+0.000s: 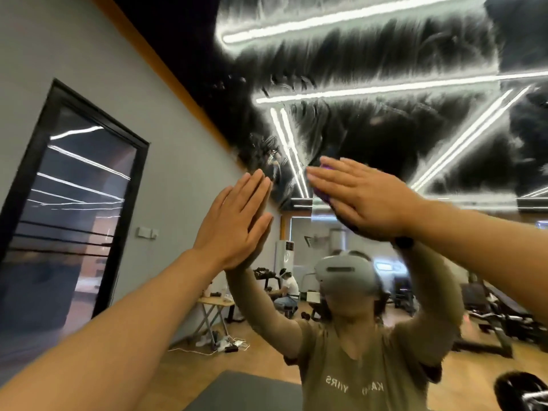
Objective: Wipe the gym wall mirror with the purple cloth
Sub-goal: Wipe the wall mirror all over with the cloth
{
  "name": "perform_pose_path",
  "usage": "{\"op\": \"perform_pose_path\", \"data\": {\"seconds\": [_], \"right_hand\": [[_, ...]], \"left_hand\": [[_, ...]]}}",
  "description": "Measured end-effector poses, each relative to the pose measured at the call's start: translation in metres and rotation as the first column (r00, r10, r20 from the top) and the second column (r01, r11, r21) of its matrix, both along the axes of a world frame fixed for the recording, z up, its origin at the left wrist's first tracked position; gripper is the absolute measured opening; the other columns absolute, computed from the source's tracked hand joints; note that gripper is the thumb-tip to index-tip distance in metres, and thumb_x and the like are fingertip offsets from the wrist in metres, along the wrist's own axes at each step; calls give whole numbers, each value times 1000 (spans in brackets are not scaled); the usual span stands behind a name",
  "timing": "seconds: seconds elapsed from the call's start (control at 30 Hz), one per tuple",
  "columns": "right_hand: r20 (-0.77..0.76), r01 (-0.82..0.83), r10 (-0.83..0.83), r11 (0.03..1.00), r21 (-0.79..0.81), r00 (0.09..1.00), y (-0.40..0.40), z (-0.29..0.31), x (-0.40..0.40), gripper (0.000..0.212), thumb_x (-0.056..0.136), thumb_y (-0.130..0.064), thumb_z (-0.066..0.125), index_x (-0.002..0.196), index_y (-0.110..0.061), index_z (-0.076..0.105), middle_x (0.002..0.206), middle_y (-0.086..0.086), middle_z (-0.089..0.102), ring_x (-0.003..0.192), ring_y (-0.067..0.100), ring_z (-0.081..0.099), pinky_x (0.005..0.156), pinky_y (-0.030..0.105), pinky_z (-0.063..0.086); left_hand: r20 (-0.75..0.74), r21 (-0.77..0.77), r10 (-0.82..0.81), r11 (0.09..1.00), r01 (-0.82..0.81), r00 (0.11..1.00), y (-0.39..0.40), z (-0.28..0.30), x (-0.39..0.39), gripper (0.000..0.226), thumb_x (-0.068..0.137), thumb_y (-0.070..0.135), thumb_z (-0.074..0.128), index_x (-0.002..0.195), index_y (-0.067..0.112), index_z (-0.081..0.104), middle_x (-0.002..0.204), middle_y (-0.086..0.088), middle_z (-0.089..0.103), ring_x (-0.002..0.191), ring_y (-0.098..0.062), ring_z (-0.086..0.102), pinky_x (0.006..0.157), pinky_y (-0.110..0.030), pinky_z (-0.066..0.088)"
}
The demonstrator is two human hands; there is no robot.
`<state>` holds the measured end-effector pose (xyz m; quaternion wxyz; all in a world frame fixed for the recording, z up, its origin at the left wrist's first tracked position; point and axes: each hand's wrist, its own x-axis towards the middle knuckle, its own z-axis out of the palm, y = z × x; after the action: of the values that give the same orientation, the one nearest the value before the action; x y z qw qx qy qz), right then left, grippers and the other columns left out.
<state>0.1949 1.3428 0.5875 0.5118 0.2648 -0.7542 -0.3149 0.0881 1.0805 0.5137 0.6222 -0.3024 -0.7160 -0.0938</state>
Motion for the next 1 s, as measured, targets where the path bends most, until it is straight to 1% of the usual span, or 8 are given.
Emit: {"op": "perform_pose_path", "data": {"seconds": [0.17,0.3,0.43,0.57,0.73,0.8,0.9,1.0], "right_hand": [[-85,19,-46,957,-290,995,-25,67,-2,80,90,-51,5,158,-15,27,166,3,24,155,23,13,123,30,-2],[-167,-16,-50,928,-371,985,-40,50,-9,79,91,-48,8,158,-10,29,165,7,26,155,27,13,123,31,-2],[-71,-14,3,988,-151,997,-43,-16,-11,59,103,-38,25,156,-14,33,162,5,33,154,26,17,126,42,10],[87,7,-20,989,151,996,-38,-83,-14,54,106,-35,31,158,-20,28,165,-1,25,156,21,11,126,40,7],[202,-24,-51,936,352,978,-37,-61,-11,51,105,-31,32,154,-17,38,162,1,32,154,21,19,125,38,11],[164,8,-60,954,299,985,-43,-36,-14,51,104,-31,32,153,-16,39,161,2,34,153,20,19,126,35,8],[69,48,-50,998,30,996,-51,9,-13,56,104,-38,26,156,-19,30,163,0,29,154,20,17,125,39,12],[-39,72,-81,976,-208,996,-59,53,-13,68,99,-45,15,159,-15,23,166,3,21,155,21,10,125,34,3]], "left_hand": [[-128,-29,-55,998,52,990,-8,-2,-17,62,106,52,17,159,23,7,167,3,5,154,-5,-6,122,-22,-10],[-166,-6,-103,995,104,981,-7,-1,-19,61,105,45,27,159,19,16,166,2,14,154,-10,6,123,-24,-5],[-137,-3,-154,988,155,979,-7,-2,-18,64,104,47,27,159,17,19,166,4,12,154,-8,6,124,-24,-3],[-88,-7,-217,976,217,972,-11,-2,-17,65,103,46,26,160,16,17,165,7,6,152,2,-6,122,-20,-8],[-79,13,-184,983,186,980,-25,-8,-22,62,103,45,25,158,21,9,165,7,4,153,-5,-3,122,-19,-10],[-84,14,-148,989,149,985,-34,-12,-28,62,104,47,24,159,22,8,167,4,5,154,-8,-1,123,-22,-9],[-83,27,-139,990,142,987,-42,-19,-34,64,104,48,24,160,19,11,169,1,7,155,-7,-3,124,-25,-7],[-101,50,-163,984,169,981,-43,-21,-36,65,104,47,26,160,17,15,168,0,10,155,-7,0,124,-25,-5]]}}
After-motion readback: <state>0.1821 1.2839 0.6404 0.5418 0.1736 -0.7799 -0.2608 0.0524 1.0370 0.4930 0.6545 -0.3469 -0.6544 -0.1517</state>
